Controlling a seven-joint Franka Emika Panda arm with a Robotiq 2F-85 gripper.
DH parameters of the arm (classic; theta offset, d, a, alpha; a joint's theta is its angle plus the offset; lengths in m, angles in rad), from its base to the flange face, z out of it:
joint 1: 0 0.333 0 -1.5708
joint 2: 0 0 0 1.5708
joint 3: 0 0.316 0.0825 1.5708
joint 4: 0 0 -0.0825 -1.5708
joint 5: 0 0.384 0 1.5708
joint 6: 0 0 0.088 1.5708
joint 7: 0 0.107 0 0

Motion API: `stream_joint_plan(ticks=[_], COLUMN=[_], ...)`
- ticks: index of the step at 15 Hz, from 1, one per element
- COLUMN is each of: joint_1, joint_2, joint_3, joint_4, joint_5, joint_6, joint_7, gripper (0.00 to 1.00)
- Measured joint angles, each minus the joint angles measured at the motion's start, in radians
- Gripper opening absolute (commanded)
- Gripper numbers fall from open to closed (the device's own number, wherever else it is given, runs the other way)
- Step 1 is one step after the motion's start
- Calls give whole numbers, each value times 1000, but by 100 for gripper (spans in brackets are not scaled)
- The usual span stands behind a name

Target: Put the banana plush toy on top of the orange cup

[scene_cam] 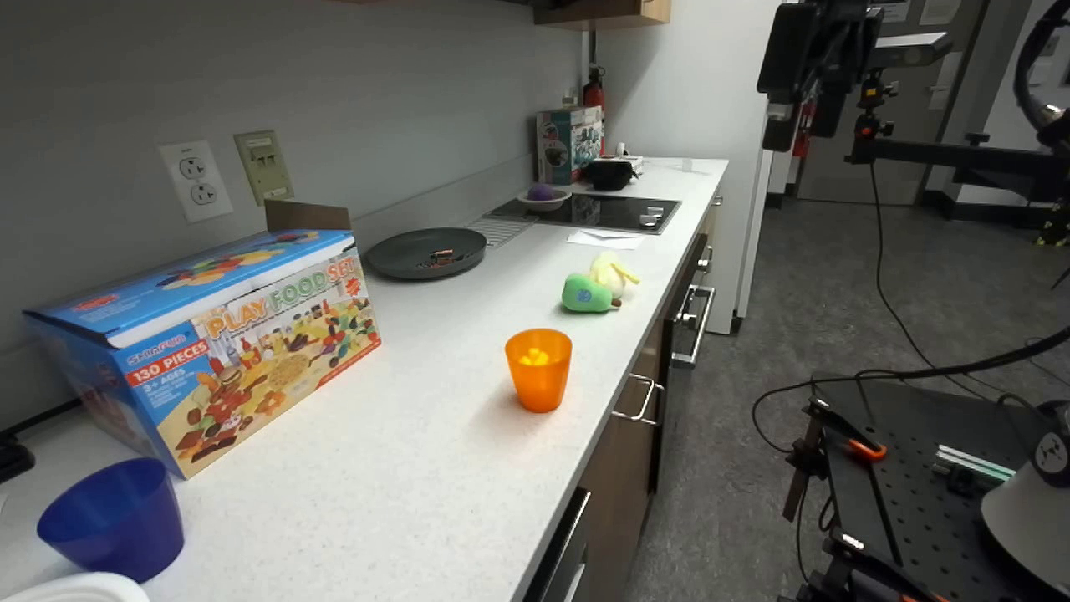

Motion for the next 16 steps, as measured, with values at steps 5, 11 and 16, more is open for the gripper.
stream_joint_plan(ticks=[5, 11, 16], joint_1=[-3, -1, -1], joint_2=[0, 0, 0], joint_3=[1, 0, 0], joint_4=[0, 0, 0], joint_5=[1, -1, -1], joint_6=[4, 5, 6], joint_7=[28, -128, -154], gripper=[100, 100, 100])
